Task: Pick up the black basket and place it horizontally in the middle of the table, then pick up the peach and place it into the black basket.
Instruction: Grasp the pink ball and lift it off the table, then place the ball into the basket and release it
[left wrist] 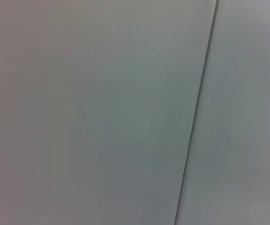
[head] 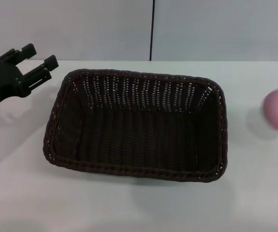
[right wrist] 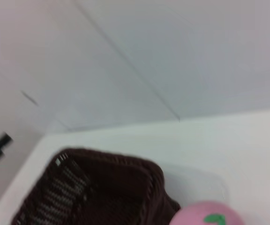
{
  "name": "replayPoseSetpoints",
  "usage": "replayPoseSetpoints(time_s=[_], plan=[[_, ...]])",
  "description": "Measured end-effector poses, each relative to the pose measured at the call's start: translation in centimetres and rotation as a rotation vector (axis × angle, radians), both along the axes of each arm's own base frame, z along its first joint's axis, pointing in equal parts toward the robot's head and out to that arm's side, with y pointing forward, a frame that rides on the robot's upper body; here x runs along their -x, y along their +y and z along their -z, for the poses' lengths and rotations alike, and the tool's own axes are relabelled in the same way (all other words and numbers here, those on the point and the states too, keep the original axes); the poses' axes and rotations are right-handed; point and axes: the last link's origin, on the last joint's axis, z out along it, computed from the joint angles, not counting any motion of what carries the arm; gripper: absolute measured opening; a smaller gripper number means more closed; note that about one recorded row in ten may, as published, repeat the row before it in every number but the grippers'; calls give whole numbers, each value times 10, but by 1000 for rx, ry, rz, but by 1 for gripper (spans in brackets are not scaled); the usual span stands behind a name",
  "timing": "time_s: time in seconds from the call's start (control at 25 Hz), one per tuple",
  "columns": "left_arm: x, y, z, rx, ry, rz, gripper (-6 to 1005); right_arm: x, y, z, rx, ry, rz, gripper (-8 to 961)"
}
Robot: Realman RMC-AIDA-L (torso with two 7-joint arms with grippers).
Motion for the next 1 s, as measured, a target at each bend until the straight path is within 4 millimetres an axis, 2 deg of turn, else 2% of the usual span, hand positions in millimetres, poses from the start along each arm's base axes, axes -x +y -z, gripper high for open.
replayPoseSetpoints(time_s=[0.04, 0.12, 0.2, 0.24, 0.36, 0.4, 0.44, 0.48, 0.52, 0.6, 0.64, 0.72, 0.88, 1.0], plan=[[1, 0, 0, 2, -3, -3, 710, 9, -9, -17, -35, 31, -30, 183], [0, 0, 1, 2, -5, -3, 710, 16, -13, -22, -44, 48, -61, 167], [-1, 1, 1, 1, -13, -1, 710, 32, -19, -30, -57, 91, -137, 152], [-2, 1, 1, -3, -22, 0, 710, 46, -21, -31, -49, 144, -210, 144], [-2, 1, 1, -4, -32, -3, 710, 64, -11, -16, 19, 208, -297, 133], [-2, 1, 1, -4, -32, -3, 710, 64, -11, -16, 19, 208, -297, 129], [0, 0, 2, -6, -38, -8, 710, 73, 3, 5, 84, 230, -321, 125], [0, 0, 2, -6, -38, -8, 710, 73, 3, 5, 84, 230, -321, 121], [0, 0, 2, -8, -40, -9, 710, 76, 10, 14, 111, 231, -329, 117], [2, -3, 2, -20, -52, -5, 710, 80, 22, 35, 172, 237, -333, 110], [3, -4, 2, -31, -59, 0, 710, 83, 32, 54, 200, 241, -347, 106], [4, -6, 2, -42, -69, 4, 710, 84, 36, 60, 198, 240, -362, 98], [11, -10, 3, -49, -80, -11, 710, 93, 46, 84, 196, 197, -436, 127], [14, -12, 5, -44, -83, -22, 710, 94, 48, 91, 194, 168, -442, 231]])
